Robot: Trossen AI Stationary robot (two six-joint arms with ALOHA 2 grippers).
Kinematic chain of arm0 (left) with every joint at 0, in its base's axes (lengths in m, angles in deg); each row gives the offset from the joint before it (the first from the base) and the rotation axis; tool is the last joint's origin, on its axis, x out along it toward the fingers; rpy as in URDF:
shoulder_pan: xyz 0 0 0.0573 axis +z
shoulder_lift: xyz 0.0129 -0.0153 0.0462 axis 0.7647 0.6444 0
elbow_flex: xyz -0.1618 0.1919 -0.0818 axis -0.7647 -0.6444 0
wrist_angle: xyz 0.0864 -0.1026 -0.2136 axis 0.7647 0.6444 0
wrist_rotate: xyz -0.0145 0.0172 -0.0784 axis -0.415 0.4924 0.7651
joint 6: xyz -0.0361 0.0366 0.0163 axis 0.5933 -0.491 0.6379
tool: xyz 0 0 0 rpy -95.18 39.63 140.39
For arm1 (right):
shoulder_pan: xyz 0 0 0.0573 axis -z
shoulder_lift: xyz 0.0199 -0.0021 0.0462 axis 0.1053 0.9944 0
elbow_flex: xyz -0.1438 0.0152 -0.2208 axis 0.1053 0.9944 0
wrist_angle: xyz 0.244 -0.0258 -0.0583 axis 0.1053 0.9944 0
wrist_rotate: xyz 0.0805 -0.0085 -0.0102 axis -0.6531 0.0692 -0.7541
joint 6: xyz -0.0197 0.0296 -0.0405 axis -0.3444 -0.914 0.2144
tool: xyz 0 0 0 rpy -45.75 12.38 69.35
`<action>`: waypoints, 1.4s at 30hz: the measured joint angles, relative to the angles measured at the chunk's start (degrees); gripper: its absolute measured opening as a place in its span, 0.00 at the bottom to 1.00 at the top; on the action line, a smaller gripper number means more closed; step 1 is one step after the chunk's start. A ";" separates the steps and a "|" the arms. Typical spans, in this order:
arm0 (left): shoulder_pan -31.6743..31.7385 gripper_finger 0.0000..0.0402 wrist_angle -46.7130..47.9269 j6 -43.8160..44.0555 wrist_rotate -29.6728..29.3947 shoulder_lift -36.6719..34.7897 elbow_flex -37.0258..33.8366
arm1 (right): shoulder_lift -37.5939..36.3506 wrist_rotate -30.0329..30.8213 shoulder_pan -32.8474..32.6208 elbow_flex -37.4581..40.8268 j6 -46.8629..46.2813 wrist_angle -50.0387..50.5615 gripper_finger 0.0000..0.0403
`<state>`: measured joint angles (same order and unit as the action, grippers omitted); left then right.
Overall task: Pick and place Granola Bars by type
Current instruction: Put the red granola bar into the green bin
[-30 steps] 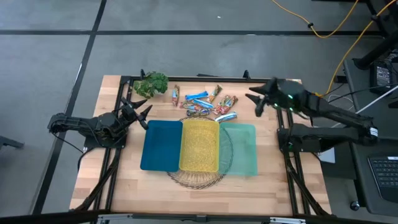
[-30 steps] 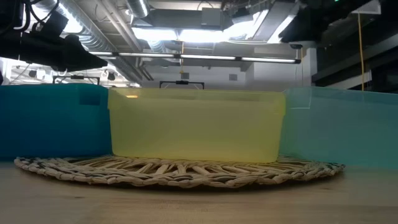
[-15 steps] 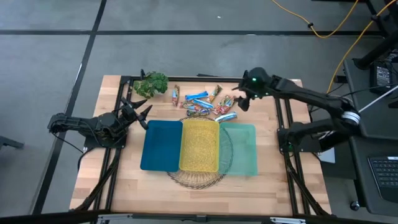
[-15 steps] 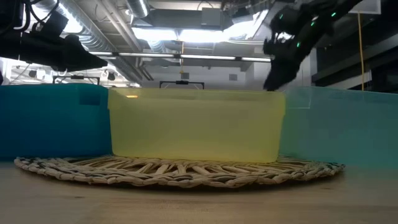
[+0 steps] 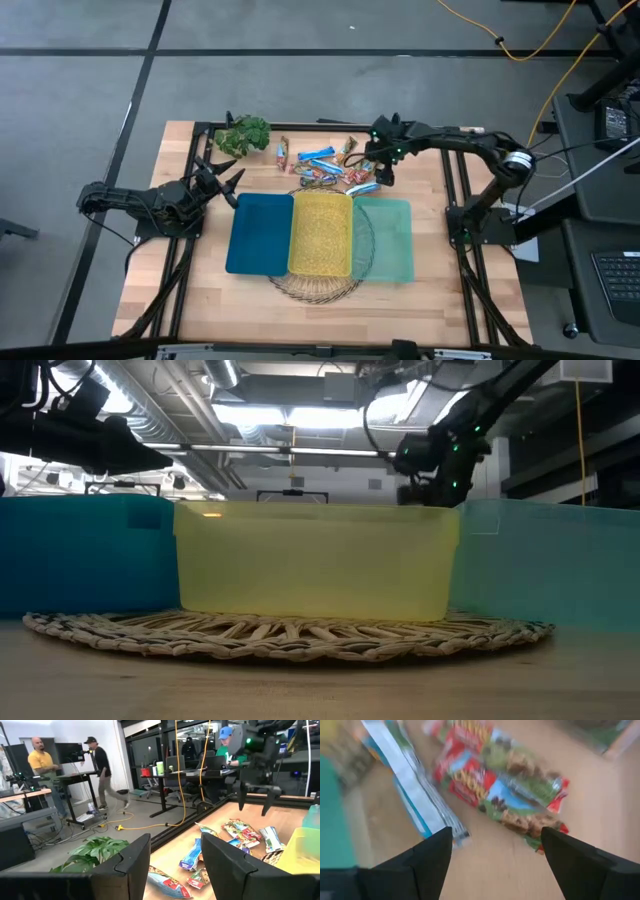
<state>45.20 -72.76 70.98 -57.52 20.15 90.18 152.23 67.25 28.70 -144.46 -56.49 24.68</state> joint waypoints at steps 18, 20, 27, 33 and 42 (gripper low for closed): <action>-0.01 0.42 0.00 0.00 -0.01 -0.01 0.00 | 10.33 3.11 0.00 -4.60 5.02 -0.34 0.66; 0.01 0.42 0.00 0.00 -0.02 -0.01 0.00 | 11.14 3.18 -0.01 -5.00 5.28 -0.52 0.66; 0.01 0.42 0.00 0.00 -0.02 0.01 0.00 | 12.01 3.27 0.02 -5.08 6.49 -1.82 0.59; 0.01 0.42 0.00 0.00 -0.02 -0.01 0.00 | 12.01 4.20 0.02 -5.06 6.43 -1.89 0.43; 0.00 0.42 0.00 0.00 -0.02 0.00 0.00 | 11.85 4.30 0.04 -5.03 5.83 -1.84 0.19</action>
<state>45.20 -72.76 70.98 -57.54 20.14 90.18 164.08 71.55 28.73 -149.49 -50.66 22.84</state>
